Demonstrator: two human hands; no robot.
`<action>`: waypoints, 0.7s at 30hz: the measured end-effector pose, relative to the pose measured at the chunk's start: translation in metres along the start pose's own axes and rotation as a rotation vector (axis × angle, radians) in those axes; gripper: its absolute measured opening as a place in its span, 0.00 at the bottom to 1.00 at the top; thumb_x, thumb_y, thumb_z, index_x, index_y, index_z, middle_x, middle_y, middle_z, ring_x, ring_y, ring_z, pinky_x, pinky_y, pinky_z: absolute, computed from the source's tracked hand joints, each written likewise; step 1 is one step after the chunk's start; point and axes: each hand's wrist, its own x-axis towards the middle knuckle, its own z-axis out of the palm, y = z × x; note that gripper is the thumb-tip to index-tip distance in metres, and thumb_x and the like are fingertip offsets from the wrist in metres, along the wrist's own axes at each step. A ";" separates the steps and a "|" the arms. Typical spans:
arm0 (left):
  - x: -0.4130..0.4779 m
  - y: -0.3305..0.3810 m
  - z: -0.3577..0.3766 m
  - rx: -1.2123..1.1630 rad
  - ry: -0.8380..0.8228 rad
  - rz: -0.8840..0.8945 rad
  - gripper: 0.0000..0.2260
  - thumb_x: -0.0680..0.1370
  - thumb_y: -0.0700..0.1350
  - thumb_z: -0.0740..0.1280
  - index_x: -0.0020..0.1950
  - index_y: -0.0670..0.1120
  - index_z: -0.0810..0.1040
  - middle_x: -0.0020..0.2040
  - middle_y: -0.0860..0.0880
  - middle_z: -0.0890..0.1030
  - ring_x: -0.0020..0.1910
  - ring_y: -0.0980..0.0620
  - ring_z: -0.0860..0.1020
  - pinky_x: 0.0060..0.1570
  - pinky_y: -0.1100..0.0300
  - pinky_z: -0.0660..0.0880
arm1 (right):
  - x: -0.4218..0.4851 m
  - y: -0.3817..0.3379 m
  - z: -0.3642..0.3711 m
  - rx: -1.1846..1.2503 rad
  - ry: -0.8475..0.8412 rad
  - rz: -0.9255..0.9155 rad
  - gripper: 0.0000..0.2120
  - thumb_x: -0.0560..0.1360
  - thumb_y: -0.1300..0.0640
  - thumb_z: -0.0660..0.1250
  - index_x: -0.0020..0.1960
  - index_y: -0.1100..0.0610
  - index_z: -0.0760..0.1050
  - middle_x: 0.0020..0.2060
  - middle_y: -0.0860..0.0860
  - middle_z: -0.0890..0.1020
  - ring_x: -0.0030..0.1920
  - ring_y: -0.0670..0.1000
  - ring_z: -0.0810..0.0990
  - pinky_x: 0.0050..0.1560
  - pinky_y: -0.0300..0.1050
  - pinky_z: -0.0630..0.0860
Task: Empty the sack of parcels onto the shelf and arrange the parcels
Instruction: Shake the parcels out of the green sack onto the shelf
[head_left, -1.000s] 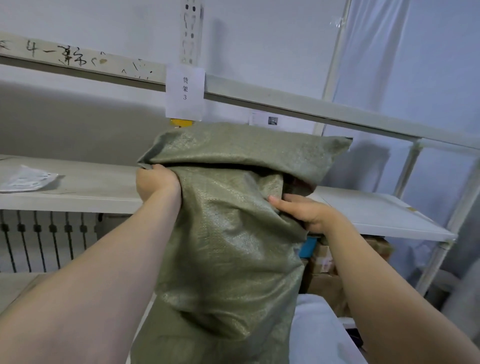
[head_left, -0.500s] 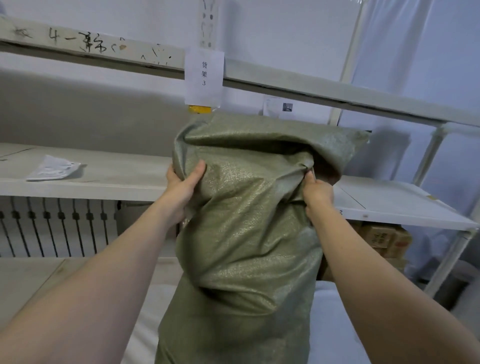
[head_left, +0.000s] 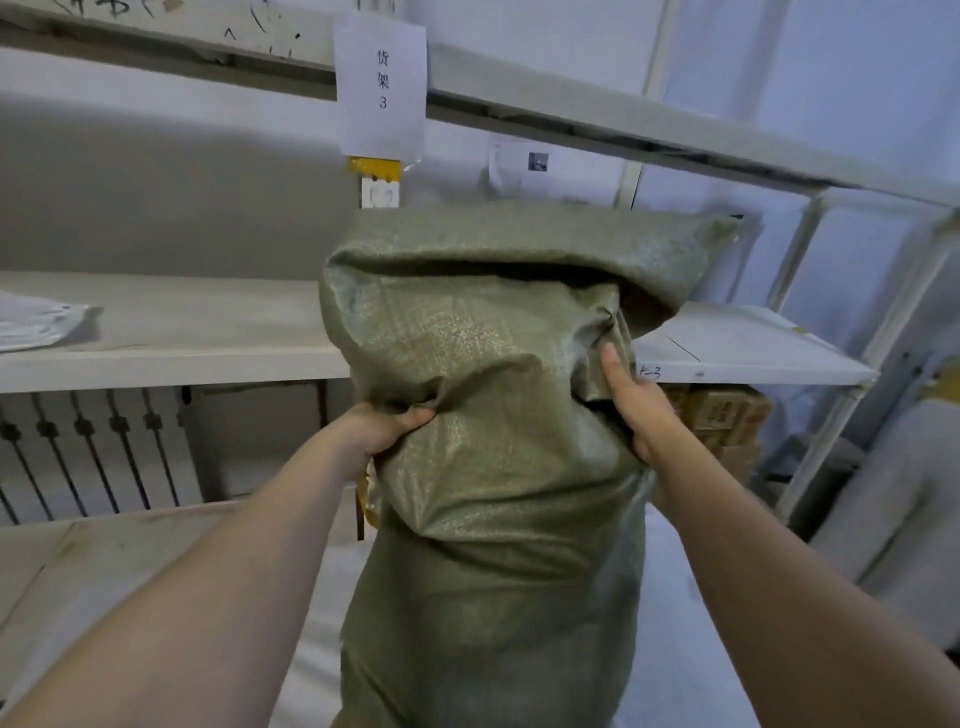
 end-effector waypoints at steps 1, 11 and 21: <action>0.002 -0.001 0.000 -0.027 -0.062 -0.013 0.40 0.65 0.58 0.78 0.71 0.42 0.70 0.64 0.44 0.77 0.60 0.43 0.76 0.63 0.47 0.73 | 0.007 0.001 -0.005 0.083 0.065 0.045 0.31 0.72 0.28 0.61 0.57 0.54 0.75 0.53 0.51 0.81 0.51 0.52 0.79 0.51 0.46 0.77; 0.021 -0.006 0.023 -0.298 -0.043 -0.139 0.11 0.79 0.50 0.65 0.56 0.44 0.77 0.49 0.42 0.81 0.46 0.45 0.80 0.40 0.54 0.75 | 0.046 0.017 -0.022 -0.553 0.024 0.249 0.27 0.80 0.46 0.63 0.70 0.65 0.67 0.66 0.60 0.73 0.64 0.63 0.72 0.64 0.59 0.72; 0.017 0.004 0.033 -0.323 0.069 -0.067 0.08 0.80 0.44 0.65 0.52 0.41 0.80 0.45 0.42 0.81 0.43 0.44 0.79 0.44 0.52 0.77 | 0.093 0.049 -0.042 0.190 0.129 0.221 0.15 0.76 0.47 0.67 0.55 0.56 0.81 0.53 0.56 0.84 0.51 0.59 0.82 0.52 0.52 0.80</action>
